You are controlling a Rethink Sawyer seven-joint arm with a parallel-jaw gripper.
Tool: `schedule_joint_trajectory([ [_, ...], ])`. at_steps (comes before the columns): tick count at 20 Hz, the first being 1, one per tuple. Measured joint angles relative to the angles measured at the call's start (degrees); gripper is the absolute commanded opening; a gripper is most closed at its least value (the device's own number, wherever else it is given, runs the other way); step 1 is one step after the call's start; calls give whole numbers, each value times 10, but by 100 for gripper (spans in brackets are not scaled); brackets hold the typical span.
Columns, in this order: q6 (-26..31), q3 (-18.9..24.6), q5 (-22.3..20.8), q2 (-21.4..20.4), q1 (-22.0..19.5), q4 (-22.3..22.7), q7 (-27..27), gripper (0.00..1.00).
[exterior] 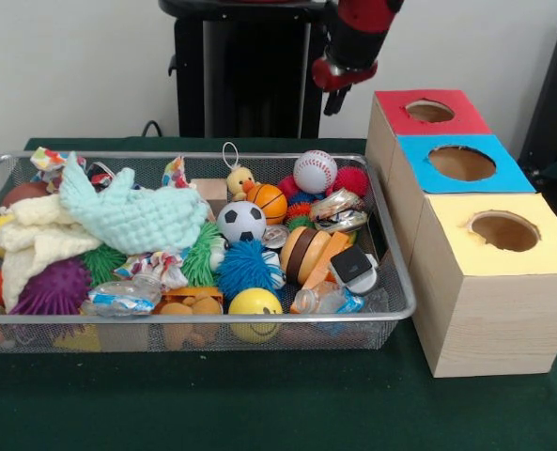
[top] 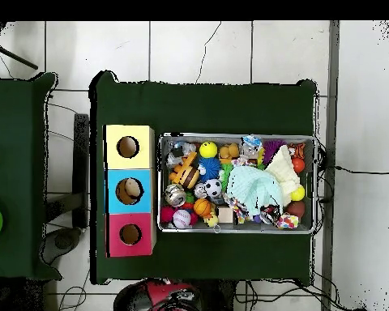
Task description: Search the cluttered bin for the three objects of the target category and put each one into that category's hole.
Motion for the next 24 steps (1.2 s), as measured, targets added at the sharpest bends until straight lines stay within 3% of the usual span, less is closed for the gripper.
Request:
schedule_joint_trajectory([
  [2, -18, 0, 18, 47, 0, -20, 0, 0],
  [11, -21, 0, 41, 165, -14, -82, 0, 0],
  [24, -20, -1, 40, 218, -40, -101, 4, 0],
])
